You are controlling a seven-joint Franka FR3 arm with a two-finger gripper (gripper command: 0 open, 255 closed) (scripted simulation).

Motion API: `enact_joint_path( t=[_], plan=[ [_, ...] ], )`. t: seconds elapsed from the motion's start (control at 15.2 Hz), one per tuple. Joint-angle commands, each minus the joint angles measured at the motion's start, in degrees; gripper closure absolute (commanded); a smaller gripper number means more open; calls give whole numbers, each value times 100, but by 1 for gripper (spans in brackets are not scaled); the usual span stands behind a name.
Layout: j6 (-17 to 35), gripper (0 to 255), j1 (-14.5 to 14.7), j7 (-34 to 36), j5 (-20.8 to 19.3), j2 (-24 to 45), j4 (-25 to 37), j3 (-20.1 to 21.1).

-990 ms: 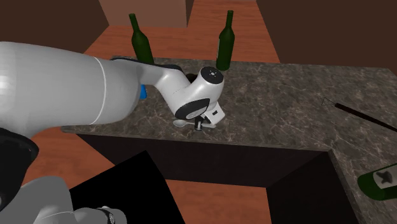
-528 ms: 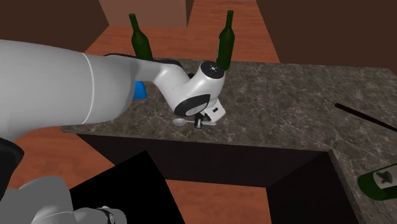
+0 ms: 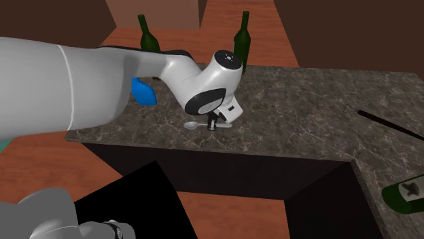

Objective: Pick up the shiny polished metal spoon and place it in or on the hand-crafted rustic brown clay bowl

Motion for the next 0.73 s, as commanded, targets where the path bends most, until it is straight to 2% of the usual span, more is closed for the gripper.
enact_joint_path(
  t=[0.0,0.66],
  plan=[
    [-159,255,-3,34,-14,-75,84,-3],
    [-901,255,-26,175,-73,-349,562,-28]
  ],
)
